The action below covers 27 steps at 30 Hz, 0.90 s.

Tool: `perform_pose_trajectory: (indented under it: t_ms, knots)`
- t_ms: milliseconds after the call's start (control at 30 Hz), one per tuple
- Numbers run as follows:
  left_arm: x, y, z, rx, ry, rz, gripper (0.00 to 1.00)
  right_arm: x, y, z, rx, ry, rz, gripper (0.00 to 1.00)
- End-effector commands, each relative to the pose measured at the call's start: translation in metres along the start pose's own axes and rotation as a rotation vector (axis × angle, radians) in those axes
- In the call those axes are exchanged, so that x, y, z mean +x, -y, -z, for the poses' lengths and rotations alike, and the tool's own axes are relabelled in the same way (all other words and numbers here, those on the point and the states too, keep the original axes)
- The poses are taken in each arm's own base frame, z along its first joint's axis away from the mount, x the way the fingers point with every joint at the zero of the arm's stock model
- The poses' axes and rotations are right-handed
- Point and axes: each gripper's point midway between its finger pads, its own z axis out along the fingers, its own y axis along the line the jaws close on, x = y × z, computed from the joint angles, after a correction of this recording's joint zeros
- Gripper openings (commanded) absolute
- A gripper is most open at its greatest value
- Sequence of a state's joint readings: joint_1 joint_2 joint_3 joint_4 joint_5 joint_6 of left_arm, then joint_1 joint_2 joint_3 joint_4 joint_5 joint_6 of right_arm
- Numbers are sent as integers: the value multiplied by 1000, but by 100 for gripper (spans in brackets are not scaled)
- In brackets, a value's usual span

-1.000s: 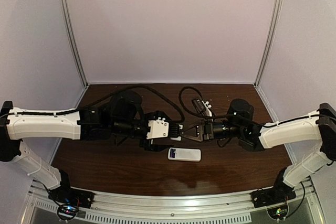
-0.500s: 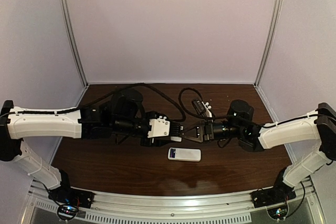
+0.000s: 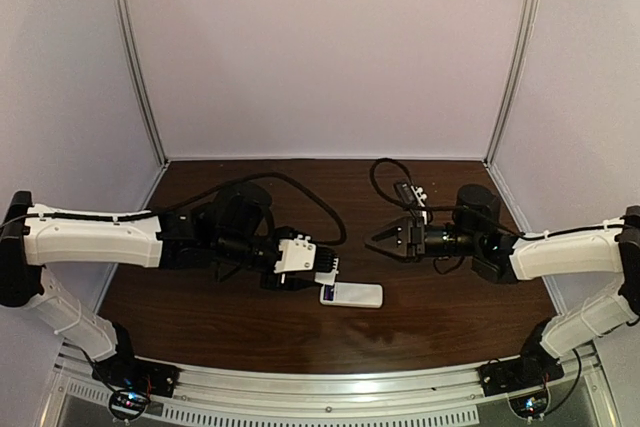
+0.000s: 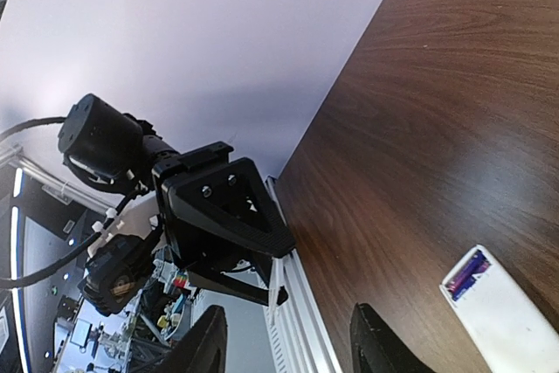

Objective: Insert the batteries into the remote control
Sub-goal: Pass from the right arm to the left, then place the battery cover on the remote control without the battery cover.

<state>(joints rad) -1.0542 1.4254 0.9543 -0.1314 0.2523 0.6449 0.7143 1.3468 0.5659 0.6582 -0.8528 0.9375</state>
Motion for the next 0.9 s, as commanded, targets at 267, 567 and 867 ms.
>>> perform_pose_trajectory:
  t_ms: [267,567,867]
  knots:
    - [49,19,-37,141,-63,155,28,6,40,24,152,62,-63,39]
    - [73,20,-50,173,-84,245,29,16,58,14,139,59,-144,33]
    - [91,26,-69,198,-105,284,29,35,73,-5,154,7,-204,18]
